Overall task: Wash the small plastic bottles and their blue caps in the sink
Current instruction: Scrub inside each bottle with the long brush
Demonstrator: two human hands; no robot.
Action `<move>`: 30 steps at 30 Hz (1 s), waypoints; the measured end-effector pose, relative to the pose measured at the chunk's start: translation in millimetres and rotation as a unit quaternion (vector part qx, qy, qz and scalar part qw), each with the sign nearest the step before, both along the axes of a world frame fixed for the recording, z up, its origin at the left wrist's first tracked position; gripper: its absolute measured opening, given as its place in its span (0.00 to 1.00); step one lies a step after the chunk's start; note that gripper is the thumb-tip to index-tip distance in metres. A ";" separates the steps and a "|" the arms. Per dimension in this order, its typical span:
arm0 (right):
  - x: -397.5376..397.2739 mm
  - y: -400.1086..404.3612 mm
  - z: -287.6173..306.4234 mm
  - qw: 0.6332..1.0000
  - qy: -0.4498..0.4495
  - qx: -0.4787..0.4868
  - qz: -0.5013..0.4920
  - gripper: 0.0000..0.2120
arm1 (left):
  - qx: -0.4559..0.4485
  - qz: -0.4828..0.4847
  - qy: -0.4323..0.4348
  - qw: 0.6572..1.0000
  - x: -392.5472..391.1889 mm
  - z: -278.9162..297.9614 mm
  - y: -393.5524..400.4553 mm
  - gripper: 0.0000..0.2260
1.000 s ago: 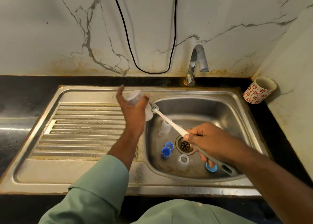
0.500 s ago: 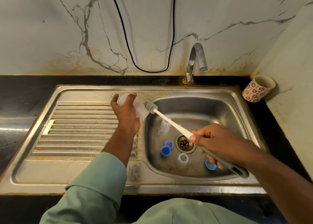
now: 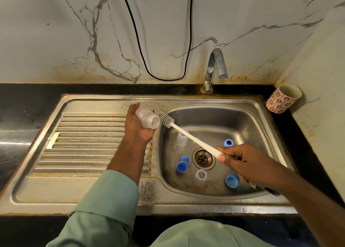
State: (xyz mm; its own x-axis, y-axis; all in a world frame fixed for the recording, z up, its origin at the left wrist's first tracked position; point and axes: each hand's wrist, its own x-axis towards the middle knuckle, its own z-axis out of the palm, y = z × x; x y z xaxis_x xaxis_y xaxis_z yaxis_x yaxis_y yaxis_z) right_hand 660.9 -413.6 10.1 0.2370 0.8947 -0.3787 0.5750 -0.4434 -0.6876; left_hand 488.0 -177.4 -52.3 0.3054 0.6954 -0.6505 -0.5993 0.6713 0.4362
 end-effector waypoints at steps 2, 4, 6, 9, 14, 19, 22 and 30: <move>0.3 0.6 -0.3 1.000 -0.006 0.004 0.002 0.07 | -0.024 0.020 -0.021 0.999 1.1 2.6 -1.4 0.18; -0.8 1.8 0.8 1.000 -0.011 0.010 0.000 0.08 | -0.050 0.049 -0.023 0.997 3.1 3.6 -1.4 0.21; -3.2 4.1 0.6 1.000 -0.014 0.011 0.013 0.09 | -0.072 0.093 -0.024 0.993 5.5 5.1 0.3 0.22; -7.0 5.9 -1.0 0.999 -0.036 0.019 0.023 0.11 | -0.078 0.153 -0.051 0.984 9.6 4.4 2.7 0.23; -7.0 6.5 2.5 0.997 -0.060 0.006 0.041 0.12 | -0.080 0.211 0.041 0.973 14.4 2.9 6.0 0.26; -3.7 7.8 10.1 0.996 -0.067 0.012 0.053 0.11 | 0.012 0.235 0.088 0.968 15.3 13.4 2.4 0.29; -6.5 6.1 11.4 0.996 -0.062 0.027 0.059 0.08 | 0.076 0.209 0.118 0.968 15.8 14.0 -4.1 0.31; -17.6 10.1 14.4 0.998 -0.008 0.057 -0.030 0.12 | 0.182 0.189 0.163 0.951 12.0 3.9 -9.8 0.44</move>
State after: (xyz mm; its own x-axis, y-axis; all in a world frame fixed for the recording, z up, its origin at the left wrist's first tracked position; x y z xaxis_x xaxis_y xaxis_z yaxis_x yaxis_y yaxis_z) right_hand 643.4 -403.5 24.6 0.2973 0.9155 -0.2711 0.5613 -0.3973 -0.7260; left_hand 500.0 -187.1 -48.4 -0.1875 0.9129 -0.3627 -0.5604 0.2038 0.8028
